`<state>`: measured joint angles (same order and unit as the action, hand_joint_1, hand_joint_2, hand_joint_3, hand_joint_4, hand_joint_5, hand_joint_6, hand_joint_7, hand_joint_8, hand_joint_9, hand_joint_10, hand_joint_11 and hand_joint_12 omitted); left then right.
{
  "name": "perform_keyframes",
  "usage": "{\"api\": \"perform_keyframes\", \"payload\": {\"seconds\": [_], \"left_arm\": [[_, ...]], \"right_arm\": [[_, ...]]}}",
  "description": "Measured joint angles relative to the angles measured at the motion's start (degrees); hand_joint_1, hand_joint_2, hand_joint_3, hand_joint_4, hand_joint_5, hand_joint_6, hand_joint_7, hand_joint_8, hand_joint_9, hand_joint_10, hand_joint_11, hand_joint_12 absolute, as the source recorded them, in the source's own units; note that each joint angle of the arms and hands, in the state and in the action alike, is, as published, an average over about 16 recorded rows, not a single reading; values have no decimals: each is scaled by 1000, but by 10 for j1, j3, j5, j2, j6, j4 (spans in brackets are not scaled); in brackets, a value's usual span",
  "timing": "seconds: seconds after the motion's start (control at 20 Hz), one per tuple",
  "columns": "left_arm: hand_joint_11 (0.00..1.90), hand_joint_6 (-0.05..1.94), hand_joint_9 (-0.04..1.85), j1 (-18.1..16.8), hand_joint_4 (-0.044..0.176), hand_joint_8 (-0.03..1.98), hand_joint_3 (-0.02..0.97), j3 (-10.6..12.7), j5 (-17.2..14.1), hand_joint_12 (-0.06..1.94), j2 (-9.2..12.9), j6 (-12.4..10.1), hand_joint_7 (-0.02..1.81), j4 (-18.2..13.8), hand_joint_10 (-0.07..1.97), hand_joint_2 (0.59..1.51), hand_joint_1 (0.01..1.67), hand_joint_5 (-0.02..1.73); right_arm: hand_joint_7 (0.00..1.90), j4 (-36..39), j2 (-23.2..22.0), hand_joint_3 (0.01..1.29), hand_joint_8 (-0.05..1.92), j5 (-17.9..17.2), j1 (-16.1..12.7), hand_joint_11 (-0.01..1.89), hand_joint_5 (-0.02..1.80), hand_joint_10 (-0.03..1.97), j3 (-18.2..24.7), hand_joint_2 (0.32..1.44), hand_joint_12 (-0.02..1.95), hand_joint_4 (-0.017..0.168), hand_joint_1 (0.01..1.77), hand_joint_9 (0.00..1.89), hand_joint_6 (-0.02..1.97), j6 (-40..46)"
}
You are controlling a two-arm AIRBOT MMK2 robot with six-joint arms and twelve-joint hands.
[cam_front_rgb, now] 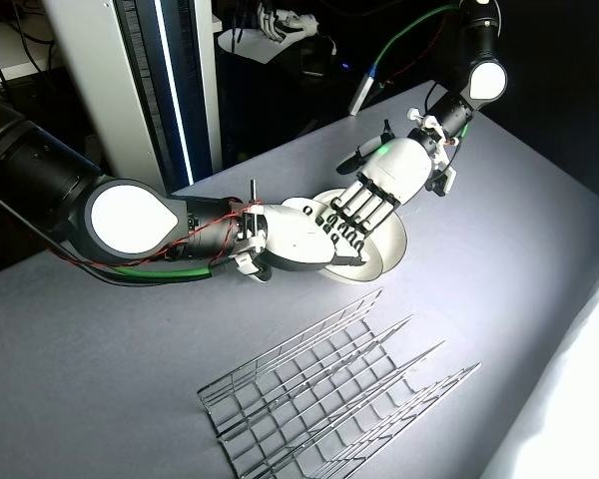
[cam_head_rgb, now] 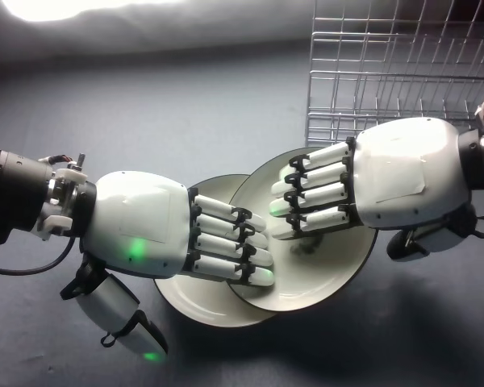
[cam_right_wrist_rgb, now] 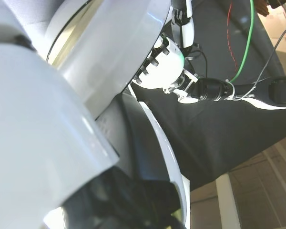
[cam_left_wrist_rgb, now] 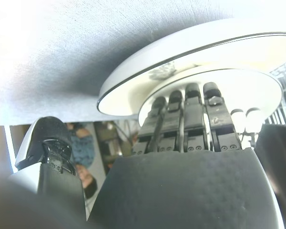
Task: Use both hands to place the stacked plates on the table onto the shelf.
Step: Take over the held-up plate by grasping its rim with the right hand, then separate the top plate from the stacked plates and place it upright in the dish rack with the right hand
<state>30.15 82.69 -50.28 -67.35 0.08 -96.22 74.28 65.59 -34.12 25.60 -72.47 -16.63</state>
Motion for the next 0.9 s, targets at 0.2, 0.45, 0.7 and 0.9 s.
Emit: {"api": "perform_keyframes", "payload": {"seconds": [0.2,0.45,0.7,0.9], "left_arm": [[15,-38,13,0,-10,-26,17,1,-1,13,0,0,-11,0,7,1123,22,-15],[15,-38,15,-2,-10,-24,17,4,-2,13,0,-2,-11,2,8,1124,22,-15],[15,-28,18,-12,-5,-11,16,6,-1,13,10,-8,-4,9,7,1124,22,-11],[15,-14,20,-34,-2,0,16,7,2,13,28,-21,4,19,7,1125,22,-7]], "right_arm": [[227,-5,8,14,-4,1,-1,66,232,26,-4,1016,540,2,1126,232,13,0],[476,-11,16,14,6,-1,-3,222,448,96,-4,1024,917,-1,1189,476,54,0],[729,-17,19,14,97,-8,-7,429,650,373,-4,1027,1202,-5,1244,710,181,0],[832,-17,16,14,215,-14,-13,597,720,619,-1,1020,1206,-5,1258,810,344,-1]]}}
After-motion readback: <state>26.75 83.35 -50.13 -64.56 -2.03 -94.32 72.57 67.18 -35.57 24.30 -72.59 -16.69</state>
